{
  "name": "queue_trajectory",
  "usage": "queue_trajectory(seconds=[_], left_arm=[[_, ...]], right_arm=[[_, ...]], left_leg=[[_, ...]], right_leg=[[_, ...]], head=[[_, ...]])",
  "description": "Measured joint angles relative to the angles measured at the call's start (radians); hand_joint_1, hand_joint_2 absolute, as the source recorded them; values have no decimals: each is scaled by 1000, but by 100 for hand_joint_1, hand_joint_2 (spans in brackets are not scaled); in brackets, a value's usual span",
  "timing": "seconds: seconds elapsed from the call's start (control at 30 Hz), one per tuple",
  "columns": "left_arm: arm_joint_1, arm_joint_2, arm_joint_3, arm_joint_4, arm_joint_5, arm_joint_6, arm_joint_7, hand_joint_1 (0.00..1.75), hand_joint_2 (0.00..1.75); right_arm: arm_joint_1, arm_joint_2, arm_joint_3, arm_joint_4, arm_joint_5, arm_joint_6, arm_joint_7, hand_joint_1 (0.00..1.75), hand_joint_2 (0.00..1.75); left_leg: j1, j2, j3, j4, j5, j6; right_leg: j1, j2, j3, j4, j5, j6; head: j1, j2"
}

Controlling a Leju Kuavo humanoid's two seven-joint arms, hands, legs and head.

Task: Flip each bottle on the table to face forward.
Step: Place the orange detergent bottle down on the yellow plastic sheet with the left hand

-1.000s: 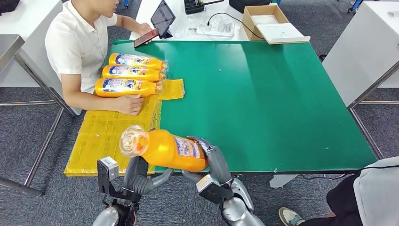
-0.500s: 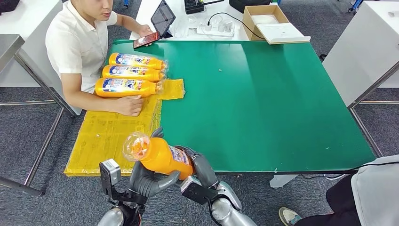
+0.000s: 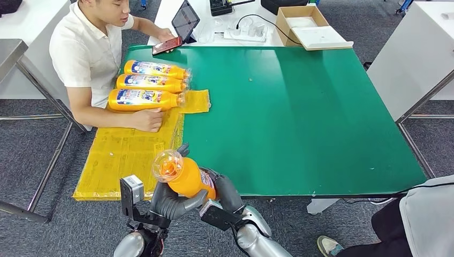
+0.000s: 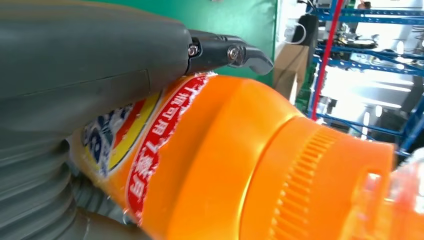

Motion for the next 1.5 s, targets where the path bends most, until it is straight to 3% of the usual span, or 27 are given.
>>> queue_trajectory(seconds=[0.4, 0.43, 0.53, 0.57, 0.67, 1.13, 1.5], left_arm=[[-24, -4, -3, 50, -4, 15, -2, 175, 175], [-25, -4, -3, 52, -3, 15, -3, 175, 175], [-27, -4, -3, 54, 0, 15, -4, 175, 175], [-28, -4, -3, 55, 3, 15, -4, 175, 175], [-31, -3, -1, 55, 18, 15, -4, 175, 175], [-70, 46, 114, 55, -62, 100, -10, 175, 175], [-100, 136, 215, 34, -556, 238, -26, 175, 175]], right_arm=[[-7, 7, 13, 20, -2, 8, 9, 175, 175], [-7, 8, 14, 20, -3, 9, 9, 158, 175], [-8, 9, 20, 20, -12, 15, 8, 27, 175], [-8, 10, 23, 20, -17, 18, 7, 0, 131], [-6, 15, 31, 16, -36, 25, -3, 0, 0], [23, 25, 61, -58, -68, 21, -51, 0, 0], [97, 11, 1, -139, -115, -43, -99, 0, 0]], left_leg=[[0, 0, 0, 0, 0, 0], [0, 0, 0, 0, 0, 0], [0, 0, 0, 0, 0, 0], [0, 0, 0, 0, 0, 0], [0, 0, 0, 0, 0, 0], [0, 1, 0, 0, 0, 0], [0, 1, 0, 0, 0, 0]], right_leg=[[0, 0, 0, 0, 0, 0], [0, 0, 0, 0, 0, 0], [0, 0, 0, 0, 0, 0], [0, 0, 0, 0, 0, 0], [0, 0, 0, 0, 0, 0], [0, 0, 0, 0, 0, 0], [0, 0, 0, 0, 0, 0]], head=[[0, 0], [0, 0], [0, 0], [0, 0], [0, 0], [0, 0], [0, 0]])
